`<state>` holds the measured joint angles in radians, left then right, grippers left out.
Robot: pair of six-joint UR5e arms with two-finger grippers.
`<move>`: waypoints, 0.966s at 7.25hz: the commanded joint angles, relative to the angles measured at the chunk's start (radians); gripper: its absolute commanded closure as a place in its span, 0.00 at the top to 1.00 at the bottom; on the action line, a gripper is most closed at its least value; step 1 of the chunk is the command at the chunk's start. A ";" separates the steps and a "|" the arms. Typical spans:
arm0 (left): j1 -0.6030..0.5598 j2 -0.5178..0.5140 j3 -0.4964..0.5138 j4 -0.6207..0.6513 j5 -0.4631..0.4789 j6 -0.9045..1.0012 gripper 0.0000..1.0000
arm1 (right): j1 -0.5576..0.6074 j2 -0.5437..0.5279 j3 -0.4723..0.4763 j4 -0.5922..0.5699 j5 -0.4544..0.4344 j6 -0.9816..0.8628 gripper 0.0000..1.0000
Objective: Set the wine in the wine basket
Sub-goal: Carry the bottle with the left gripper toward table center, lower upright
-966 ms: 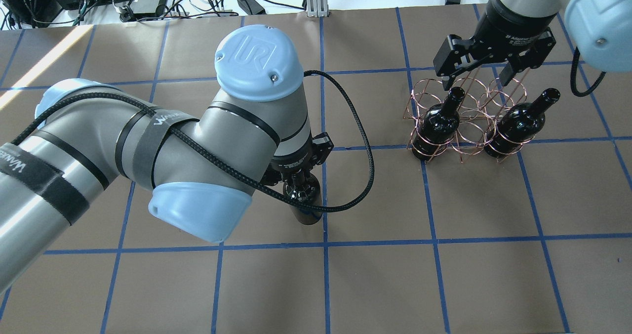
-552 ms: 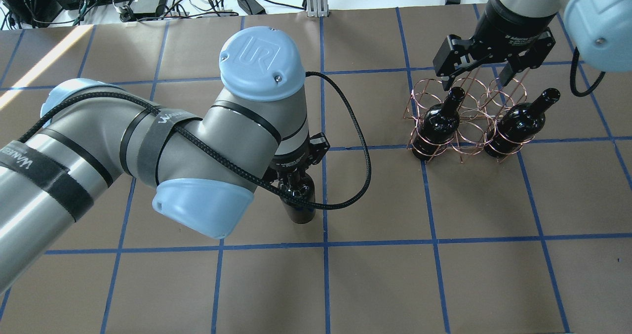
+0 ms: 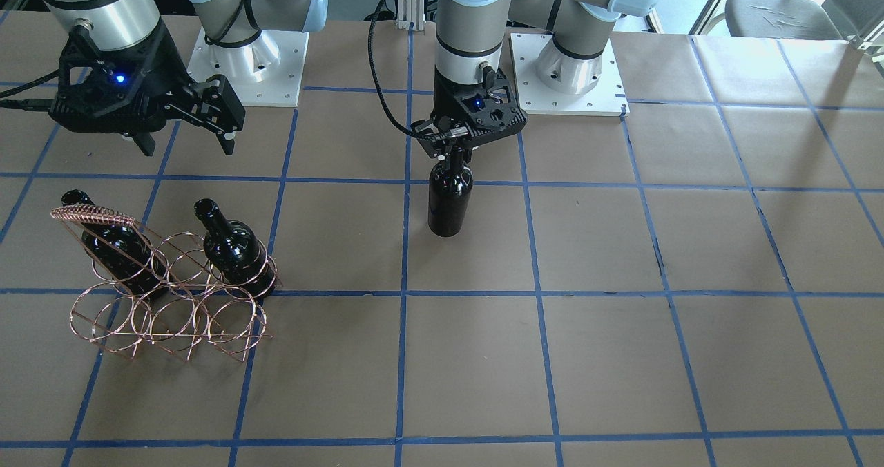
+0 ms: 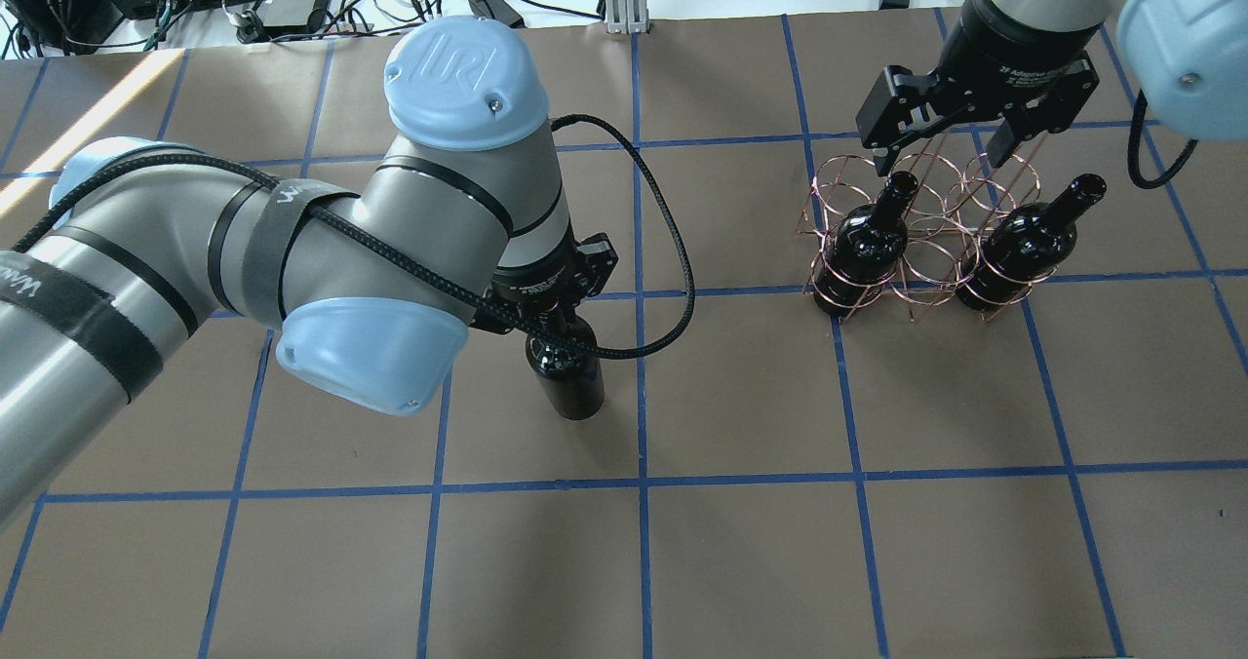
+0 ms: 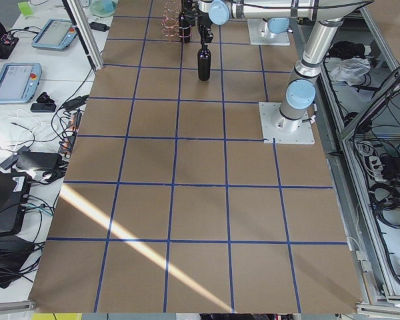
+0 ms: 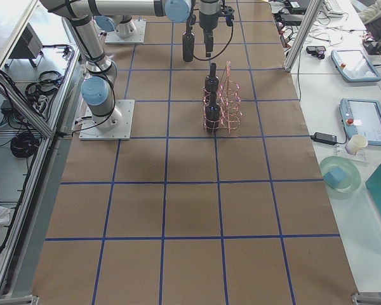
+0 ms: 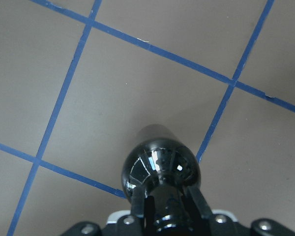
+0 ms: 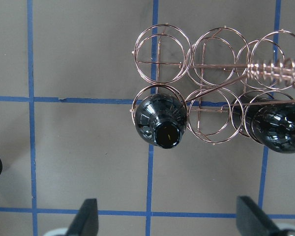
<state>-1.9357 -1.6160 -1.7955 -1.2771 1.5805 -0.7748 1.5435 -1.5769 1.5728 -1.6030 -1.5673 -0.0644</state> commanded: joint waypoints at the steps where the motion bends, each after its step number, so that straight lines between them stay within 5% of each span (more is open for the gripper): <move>1: -0.006 0.001 -0.002 -0.005 -0.025 0.000 0.00 | 0.000 0.000 0.000 0.000 0.000 0.000 1.00; 3: -0.009 -0.001 -0.007 -0.007 -0.022 -0.004 0.00 | -0.003 0.000 0.000 0.000 -0.002 0.000 1.00; 5: -0.011 -0.001 -0.005 -0.005 -0.026 -0.008 0.92 | -0.003 -0.005 0.000 0.000 -0.007 0.003 1.00; 7: 0.000 0.007 0.008 0.005 -0.013 0.014 1.00 | -0.003 -0.008 -0.001 0.003 -0.004 0.000 1.00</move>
<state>-1.9438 -1.6151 -1.7959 -1.2801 1.5598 -0.7769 1.5389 -1.5833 1.5717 -1.6015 -1.5748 -0.0622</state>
